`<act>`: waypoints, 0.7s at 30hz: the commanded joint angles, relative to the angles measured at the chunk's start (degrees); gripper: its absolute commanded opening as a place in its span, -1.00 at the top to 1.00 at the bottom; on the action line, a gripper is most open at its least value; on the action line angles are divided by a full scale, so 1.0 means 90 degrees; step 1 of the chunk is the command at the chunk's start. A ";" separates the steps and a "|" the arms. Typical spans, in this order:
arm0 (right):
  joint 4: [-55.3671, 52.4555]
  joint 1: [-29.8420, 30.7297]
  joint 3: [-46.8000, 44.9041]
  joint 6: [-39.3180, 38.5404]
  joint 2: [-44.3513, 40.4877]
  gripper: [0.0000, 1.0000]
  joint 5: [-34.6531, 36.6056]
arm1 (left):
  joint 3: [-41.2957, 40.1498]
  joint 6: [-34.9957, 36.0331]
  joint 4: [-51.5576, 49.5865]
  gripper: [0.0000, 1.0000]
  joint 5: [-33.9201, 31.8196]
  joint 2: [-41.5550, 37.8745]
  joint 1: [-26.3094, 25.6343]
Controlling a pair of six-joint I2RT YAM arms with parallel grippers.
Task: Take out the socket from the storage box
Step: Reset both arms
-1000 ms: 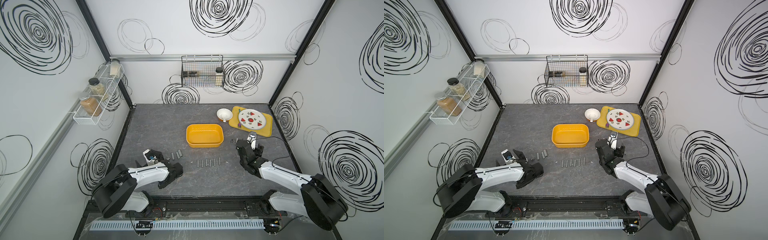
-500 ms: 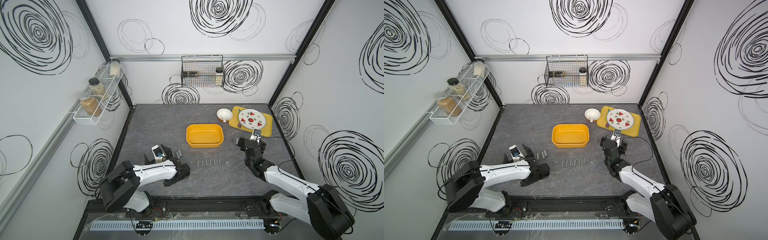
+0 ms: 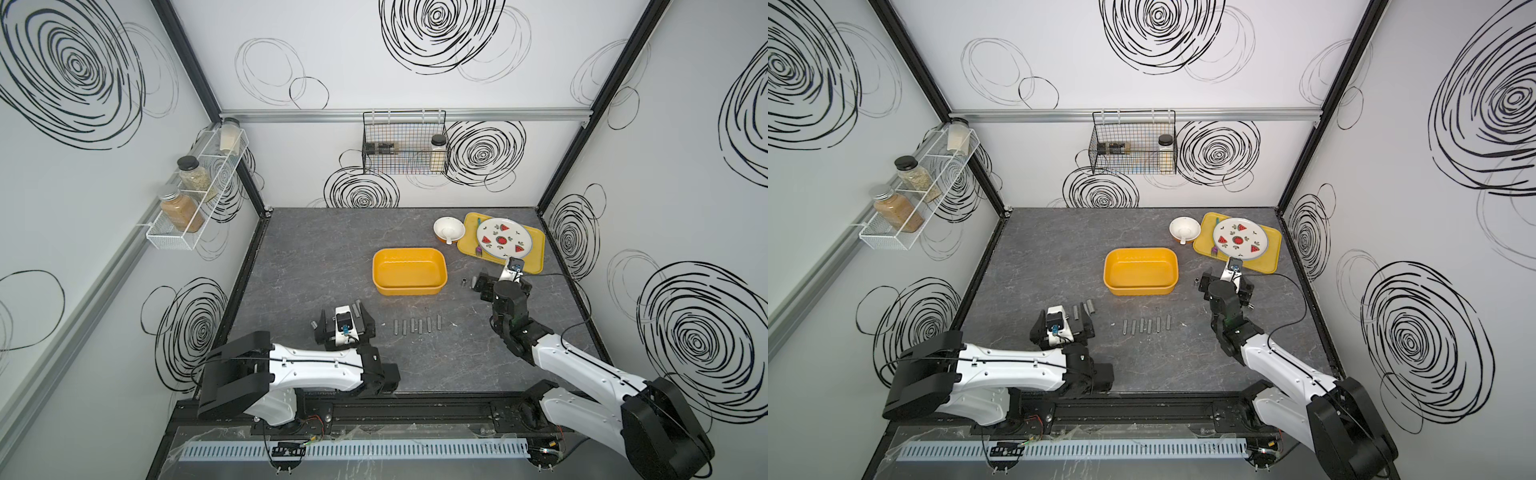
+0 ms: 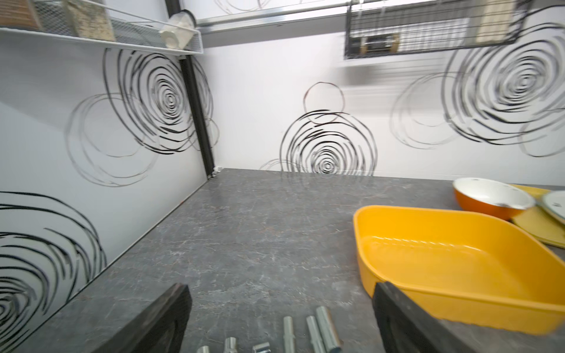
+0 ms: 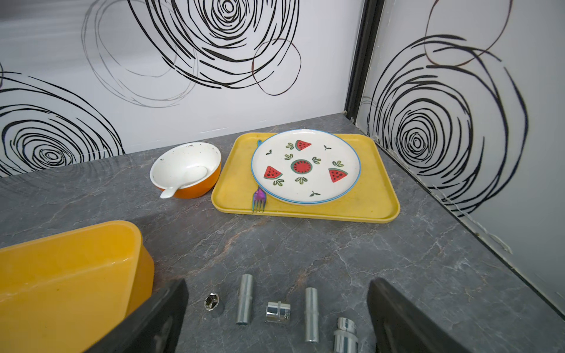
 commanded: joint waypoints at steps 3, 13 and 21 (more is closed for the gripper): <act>-0.0039 -0.0013 -0.0001 0.0048 -0.0228 -0.93 -0.0038 | -0.0152 -0.0300 -0.0342 -0.98 -0.0858 -0.0231 -0.1622; -0.0188 -0.0014 -0.0041 0.0059 -0.0492 -0.92 -0.0145 | 0.0553 -0.1920 -0.0351 -0.98 -0.0863 0.2073 -0.3990; -0.0259 -0.0012 0.0070 0.0036 -0.0448 -0.92 -0.0242 | 0.0824 -0.1801 -0.0355 -0.98 -0.0881 0.2731 -0.4106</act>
